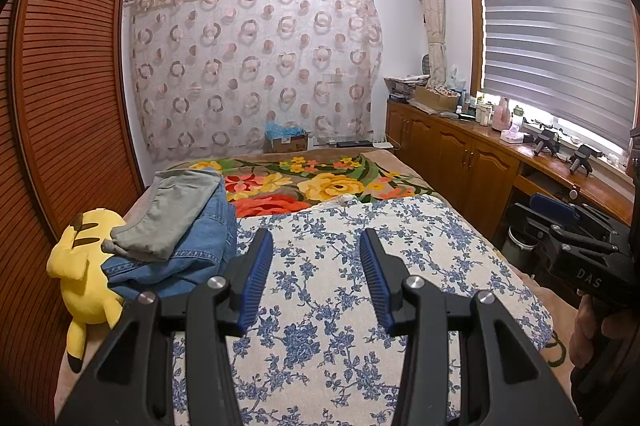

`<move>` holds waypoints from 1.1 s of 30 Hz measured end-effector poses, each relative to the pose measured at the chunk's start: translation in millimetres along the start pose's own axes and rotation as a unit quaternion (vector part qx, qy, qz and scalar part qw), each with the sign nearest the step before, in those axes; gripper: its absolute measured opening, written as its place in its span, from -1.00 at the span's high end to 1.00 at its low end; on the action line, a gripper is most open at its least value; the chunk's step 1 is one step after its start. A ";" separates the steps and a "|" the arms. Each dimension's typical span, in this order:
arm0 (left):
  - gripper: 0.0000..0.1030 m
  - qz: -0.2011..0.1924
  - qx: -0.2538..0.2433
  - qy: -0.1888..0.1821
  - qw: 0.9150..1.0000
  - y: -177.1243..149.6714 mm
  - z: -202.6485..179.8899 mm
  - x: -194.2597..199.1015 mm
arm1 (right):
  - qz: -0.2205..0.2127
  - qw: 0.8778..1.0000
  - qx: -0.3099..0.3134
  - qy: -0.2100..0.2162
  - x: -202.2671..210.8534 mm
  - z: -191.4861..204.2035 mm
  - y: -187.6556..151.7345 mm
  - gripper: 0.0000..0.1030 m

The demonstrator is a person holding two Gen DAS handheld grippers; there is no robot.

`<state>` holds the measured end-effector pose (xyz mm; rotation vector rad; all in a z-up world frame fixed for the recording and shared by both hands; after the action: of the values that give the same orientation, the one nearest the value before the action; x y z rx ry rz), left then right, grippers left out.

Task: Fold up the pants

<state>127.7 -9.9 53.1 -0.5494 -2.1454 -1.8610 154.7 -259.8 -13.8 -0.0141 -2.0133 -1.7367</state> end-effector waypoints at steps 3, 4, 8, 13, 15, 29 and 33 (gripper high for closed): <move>0.15 0.000 0.000 0.000 1.000 0.3 0.1 0.0 | 0.000 1.000 0.000 0.001 0.1 0.1 0.2 -0.19; 0.15 0.000 0.000 0.000 1.000 0.3 0.3 0.0 | 0.000 1.000 0.000 0.000 0.0 0.1 0.2 -0.19; 0.14 0.000 0.000 -0.001 1.000 0.5 -0.3 0.8 | -0.001 1.000 0.000 0.000 0.4 -0.2 -0.1 -0.19; 0.14 0.000 0.000 -0.001 1.000 0.6 0.6 0.2 | -0.001 1.000 -0.001 0.000 -0.1 0.1 -0.1 -0.19; 0.14 0.000 0.000 -0.001 1.000 0.7 0.7 0.2 | -0.001 1.000 0.000 -0.001 0.0 -0.1 -0.1 -0.19; 0.14 0.000 0.001 -0.001 1.000 0.7 1.0 0.7 | -0.001 1.000 -0.001 0.000 -0.2 -0.6 -0.8 -0.20; 0.14 0.000 0.001 -0.001 1.000 0.8 1.5 0.9 | -0.001 1.000 -0.001 0.000 -0.1 -0.9 -0.9 -0.20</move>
<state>127.3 -8.2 54.0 -0.5511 -2.1481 -1.8587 154.9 -260.8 -14.6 -0.0127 -2.0133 -1.7398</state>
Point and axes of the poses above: each gripper's, at about its wrist camera, not at the fingertips, and x roughly against the way its jaws point, z to its left, y to its top, the point moved 7 cm from there along -x, roughly the way its jaws point, and after that the axes turned 9 degrees about x, right-handed, at the moved point
